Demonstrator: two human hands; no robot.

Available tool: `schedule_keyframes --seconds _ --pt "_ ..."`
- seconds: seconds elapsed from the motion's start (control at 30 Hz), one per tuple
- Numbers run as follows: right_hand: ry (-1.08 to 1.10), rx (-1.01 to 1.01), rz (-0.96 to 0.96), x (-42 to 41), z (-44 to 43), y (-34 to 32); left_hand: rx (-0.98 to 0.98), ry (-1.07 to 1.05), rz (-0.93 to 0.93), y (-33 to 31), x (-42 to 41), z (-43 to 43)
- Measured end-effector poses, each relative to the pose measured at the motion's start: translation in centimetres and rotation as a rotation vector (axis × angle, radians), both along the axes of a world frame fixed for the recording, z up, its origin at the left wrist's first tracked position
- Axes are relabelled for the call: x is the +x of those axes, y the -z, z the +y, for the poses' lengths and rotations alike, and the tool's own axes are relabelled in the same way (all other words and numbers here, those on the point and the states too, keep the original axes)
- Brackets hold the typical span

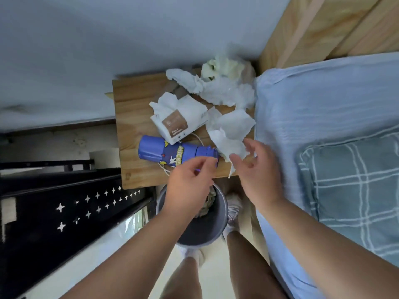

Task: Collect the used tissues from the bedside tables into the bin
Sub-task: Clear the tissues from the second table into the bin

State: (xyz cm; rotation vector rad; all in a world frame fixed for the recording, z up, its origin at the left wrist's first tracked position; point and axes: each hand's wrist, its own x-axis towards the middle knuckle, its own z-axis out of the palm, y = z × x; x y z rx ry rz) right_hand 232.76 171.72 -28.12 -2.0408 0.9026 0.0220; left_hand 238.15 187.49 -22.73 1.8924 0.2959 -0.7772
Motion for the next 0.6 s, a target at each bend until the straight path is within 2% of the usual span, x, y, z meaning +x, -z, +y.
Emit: schedule_keyframes --seconds 0.13,0.3,0.43,0.6 --pt "-0.157 -0.017 0.165 3.1 -0.3 1.5 0.036 0.024 -0.062 -0.3 3.0 -2.1" --pt "-0.240 -0.001 0.205 3.7 0.0 2.6 0.074 0.021 -0.087 1.3 4.4 -2.7" --pt "-0.159 -0.060 0.093 3.3 -0.6 1.7 0.079 0.044 -0.138 2.3 5.5 -3.4" --pt "-0.015 -0.032 -0.059 0.3 -1.7 -3.8 0.146 0.138 -0.227 3.1 7.6 -5.0"
